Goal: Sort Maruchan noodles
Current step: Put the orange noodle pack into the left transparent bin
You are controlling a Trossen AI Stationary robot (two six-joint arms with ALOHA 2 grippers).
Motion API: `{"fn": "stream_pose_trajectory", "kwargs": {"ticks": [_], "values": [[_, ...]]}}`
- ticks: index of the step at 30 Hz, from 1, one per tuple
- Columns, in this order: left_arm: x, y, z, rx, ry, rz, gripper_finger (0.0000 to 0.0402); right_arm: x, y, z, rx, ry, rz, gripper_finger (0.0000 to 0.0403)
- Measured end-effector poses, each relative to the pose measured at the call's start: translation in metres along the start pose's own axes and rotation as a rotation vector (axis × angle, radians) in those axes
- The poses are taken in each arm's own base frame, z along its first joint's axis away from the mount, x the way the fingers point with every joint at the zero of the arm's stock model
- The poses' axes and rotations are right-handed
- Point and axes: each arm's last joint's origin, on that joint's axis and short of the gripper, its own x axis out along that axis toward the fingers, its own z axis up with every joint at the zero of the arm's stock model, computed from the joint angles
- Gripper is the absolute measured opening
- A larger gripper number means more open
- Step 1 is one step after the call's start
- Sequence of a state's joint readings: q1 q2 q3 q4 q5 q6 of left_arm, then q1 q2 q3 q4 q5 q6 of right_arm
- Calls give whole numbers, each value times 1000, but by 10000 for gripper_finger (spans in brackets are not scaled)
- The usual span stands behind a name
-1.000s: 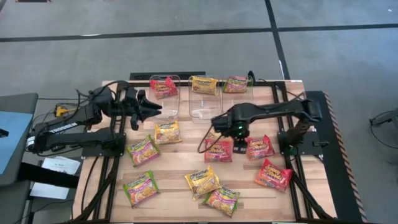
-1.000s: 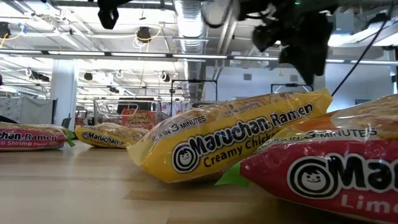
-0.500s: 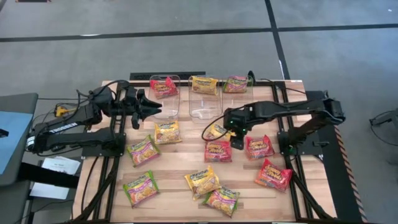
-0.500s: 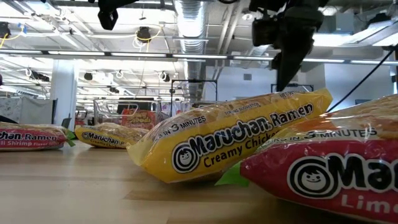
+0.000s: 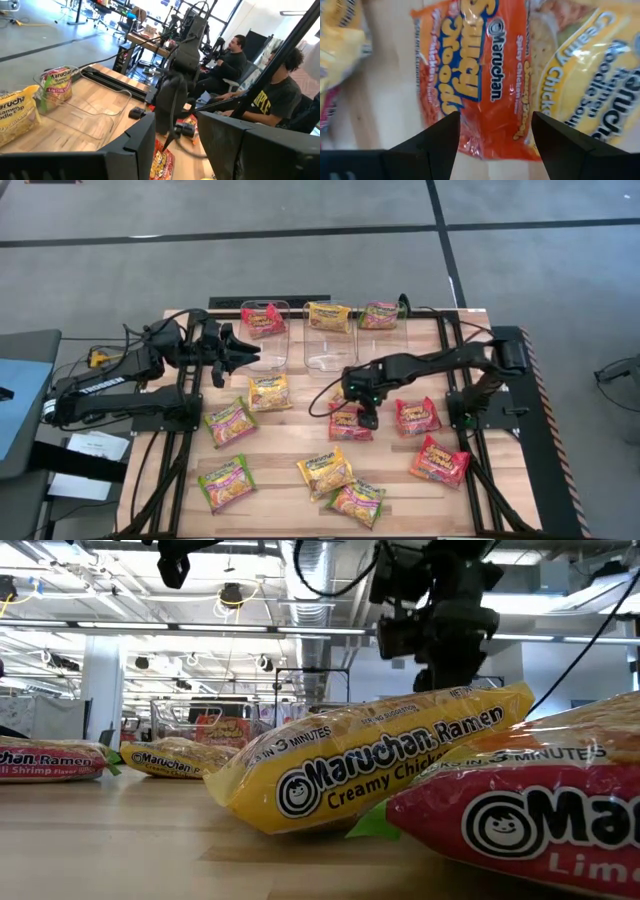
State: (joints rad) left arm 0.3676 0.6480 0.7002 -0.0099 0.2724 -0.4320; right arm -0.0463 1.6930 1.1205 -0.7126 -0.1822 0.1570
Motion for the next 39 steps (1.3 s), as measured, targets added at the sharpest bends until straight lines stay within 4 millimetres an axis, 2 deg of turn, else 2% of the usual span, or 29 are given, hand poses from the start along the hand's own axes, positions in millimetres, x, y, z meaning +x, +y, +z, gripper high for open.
{"fn": "stream_pose_trajectory", "kwargs": {"ticks": [6,9,12,19,22,27,32,39], "values": [[0,3,1,-17,-47,107,134,19,0,0,19,65,21,267],[0,4,2,13,-58,136,134,19,3,-1,25,69,24,246],[0,4,2,20,-61,143,134,20,5,-2,44,76,34,199],[0,4,2,26,-62,143,141,20,10,-3,39,92,101,50],[0,4,2,36,-63,143,155,20,12,-4,46,101,122,11],[1,6,1,52,-70,187,187,10,21,2,27,77,127,8],[2,10,2,-1,-120,302,209,-14,32,13,4,38,73,4],[4,10,1,-157,-114,249,210,-54,38,35,-43,-61,-20,3]]}}
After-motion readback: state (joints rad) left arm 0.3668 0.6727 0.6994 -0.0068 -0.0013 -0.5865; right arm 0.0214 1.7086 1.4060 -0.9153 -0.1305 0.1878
